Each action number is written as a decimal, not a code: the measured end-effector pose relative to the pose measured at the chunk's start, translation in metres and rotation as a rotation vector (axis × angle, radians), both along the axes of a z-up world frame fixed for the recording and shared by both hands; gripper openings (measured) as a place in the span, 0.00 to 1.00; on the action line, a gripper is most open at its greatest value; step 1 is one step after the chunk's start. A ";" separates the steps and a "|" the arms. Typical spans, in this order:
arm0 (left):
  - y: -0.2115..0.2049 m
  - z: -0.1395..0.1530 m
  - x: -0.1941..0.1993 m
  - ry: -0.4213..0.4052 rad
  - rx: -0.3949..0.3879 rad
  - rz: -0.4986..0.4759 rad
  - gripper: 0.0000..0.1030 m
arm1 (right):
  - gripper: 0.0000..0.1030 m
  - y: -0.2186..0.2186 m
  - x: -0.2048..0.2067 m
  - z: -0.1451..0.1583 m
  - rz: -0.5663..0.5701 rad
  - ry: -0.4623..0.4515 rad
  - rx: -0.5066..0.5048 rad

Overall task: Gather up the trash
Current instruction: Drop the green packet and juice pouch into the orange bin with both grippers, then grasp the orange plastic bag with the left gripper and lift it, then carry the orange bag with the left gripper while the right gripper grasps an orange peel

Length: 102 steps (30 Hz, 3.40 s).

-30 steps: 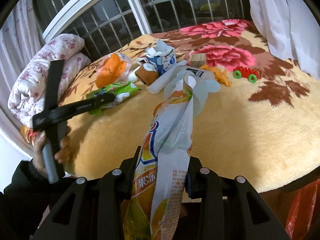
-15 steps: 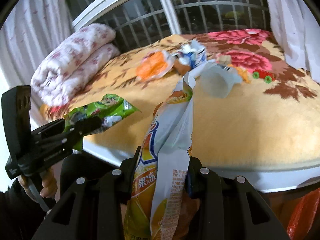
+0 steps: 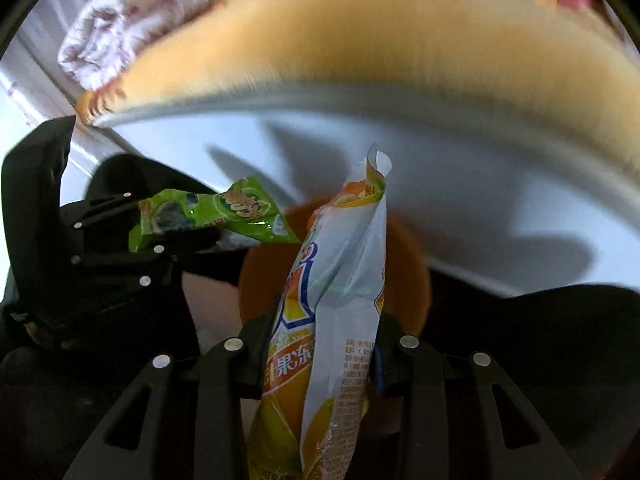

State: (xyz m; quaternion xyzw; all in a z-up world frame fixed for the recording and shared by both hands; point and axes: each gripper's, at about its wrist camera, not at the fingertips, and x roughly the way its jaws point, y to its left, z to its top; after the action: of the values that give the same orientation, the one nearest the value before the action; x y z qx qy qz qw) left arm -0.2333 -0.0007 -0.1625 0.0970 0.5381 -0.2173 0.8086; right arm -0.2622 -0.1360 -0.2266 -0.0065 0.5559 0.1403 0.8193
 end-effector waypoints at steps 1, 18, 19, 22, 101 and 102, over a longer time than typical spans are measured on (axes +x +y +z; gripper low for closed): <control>-0.002 -0.010 0.005 0.031 0.020 0.001 0.32 | 0.35 0.000 0.003 -0.010 -0.008 0.023 0.005; -0.019 -0.059 0.043 0.189 0.133 0.005 0.73 | 0.71 -0.002 0.043 -0.076 -0.053 0.217 -0.037; -0.019 -0.059 0.044 0.192 0.134 0.008 0.73 | 0.71 -0.003 0.043 -0.075 -0.058 0.218 -0.026; -0.019 -0.058 0.047 0.192 0.129 0.012 0.73 | 0.71 -0.010 0.041 -0.072 -0.092 0.214 -0.007; 0.056 0.124 0.118 -0.422 -0.173 0.330 0.28 | 0.68 0.005 0.269 0.156 -0.104 -0.318 0.060; 0.057 0.123 0.120 -0.426 -0.182 0.331 0.28 | 0.68 0.005 0.279 0.153 -0.120 -0.306 0.058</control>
State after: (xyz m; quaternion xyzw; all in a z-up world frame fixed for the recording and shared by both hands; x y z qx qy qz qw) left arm -0.1138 0.0565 -0.0391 -0.0217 0.3427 -0.1043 0.9334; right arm 0.0172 -0.1314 -0.0733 0.0290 0.4198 0.1045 0.9011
